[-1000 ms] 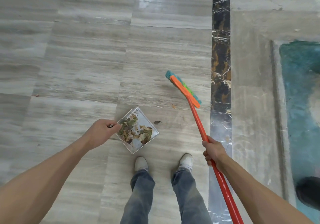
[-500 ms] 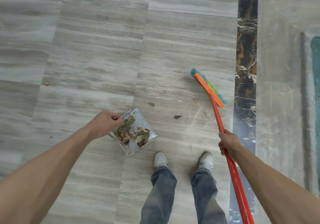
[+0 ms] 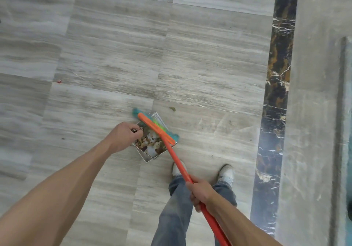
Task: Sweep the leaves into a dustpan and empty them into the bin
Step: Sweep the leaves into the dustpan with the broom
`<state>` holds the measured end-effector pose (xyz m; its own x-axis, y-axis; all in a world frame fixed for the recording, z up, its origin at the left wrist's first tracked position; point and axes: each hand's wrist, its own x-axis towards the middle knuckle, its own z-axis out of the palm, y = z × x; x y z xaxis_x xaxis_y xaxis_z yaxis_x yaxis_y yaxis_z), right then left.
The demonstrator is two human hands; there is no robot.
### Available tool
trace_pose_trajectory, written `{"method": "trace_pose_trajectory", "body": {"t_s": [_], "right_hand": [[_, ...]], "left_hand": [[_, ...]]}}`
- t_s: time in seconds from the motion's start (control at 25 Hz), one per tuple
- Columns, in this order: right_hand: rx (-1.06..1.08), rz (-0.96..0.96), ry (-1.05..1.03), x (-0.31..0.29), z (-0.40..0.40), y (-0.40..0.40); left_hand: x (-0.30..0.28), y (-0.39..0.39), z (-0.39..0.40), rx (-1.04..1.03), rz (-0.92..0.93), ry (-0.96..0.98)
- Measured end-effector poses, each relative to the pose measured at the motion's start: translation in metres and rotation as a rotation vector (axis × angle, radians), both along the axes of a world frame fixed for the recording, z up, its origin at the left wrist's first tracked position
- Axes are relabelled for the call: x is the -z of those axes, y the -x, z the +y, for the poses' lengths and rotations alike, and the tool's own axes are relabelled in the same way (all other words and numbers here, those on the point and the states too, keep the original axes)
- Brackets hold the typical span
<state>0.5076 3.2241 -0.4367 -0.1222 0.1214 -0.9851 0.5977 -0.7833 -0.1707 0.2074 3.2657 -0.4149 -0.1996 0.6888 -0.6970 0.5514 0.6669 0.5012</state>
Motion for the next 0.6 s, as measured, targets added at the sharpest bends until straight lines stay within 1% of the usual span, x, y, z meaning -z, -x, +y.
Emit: {"method": "trace_pose_trajectory", "body": {"t_s": [0.16, 0.28, 0.36, 0.48, 0.6], "right_hand": [[-0.057, 0.038, -0.057, -0.026, 0.022, -0.003], [-0.054, 0.007, -0.162, -0.026, 0.064, -0.012], [-0.091, -0.038, -0.249, -0.013, 0.097, -0.011], [-0.203, -0.112, -0.373, 0.024, 0.139, 0.009], [-0.331, -0.120, -0.387, 0.061, 0.144, 0.037]], "left_hand": [[-0.002, 0.002, -0.009, -0.009, 0.015, 0.004], [0.004, 0.010, -0.020, -0.019, -0.009, 0.027], [0.007, 0.015, -0.027, -0.043, -0.023, 0.006], [0.016, 0.024, -0.033, -0.043, -0.017, -0.041], [0.022, 0.024, -0.033, -0.055, -0.038, -0.083]]}}
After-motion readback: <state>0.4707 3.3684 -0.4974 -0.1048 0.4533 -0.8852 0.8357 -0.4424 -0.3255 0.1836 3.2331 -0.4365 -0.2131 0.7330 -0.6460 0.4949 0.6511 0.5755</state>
